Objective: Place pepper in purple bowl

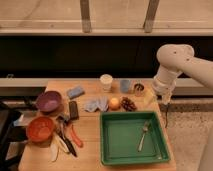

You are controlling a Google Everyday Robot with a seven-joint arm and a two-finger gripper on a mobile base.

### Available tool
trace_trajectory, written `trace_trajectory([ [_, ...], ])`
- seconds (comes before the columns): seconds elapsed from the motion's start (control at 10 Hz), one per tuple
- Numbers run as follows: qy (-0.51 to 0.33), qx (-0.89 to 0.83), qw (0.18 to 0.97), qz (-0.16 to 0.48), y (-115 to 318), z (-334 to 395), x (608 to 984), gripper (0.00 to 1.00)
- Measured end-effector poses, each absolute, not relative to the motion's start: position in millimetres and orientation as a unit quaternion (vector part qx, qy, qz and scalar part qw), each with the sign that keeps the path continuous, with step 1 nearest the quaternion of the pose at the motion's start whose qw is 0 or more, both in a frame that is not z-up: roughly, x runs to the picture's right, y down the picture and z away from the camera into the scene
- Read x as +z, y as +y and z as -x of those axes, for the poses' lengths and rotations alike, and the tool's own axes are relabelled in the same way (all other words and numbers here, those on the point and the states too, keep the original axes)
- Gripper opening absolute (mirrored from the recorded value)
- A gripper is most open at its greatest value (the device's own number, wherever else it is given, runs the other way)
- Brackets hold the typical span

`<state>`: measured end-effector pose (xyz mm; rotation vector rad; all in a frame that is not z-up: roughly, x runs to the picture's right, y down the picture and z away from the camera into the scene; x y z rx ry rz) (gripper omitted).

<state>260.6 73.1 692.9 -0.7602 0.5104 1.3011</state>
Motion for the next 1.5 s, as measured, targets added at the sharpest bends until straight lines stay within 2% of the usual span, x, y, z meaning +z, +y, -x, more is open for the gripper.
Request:
trace_trajectory([
  [1.1,0.229,0.584,0.700,0.341,73.8,-260.3,692.9,0.70],
  [1.5,0.236,0.544,0.743,0.310,78.5,-236.1,694.8,0.70],
])
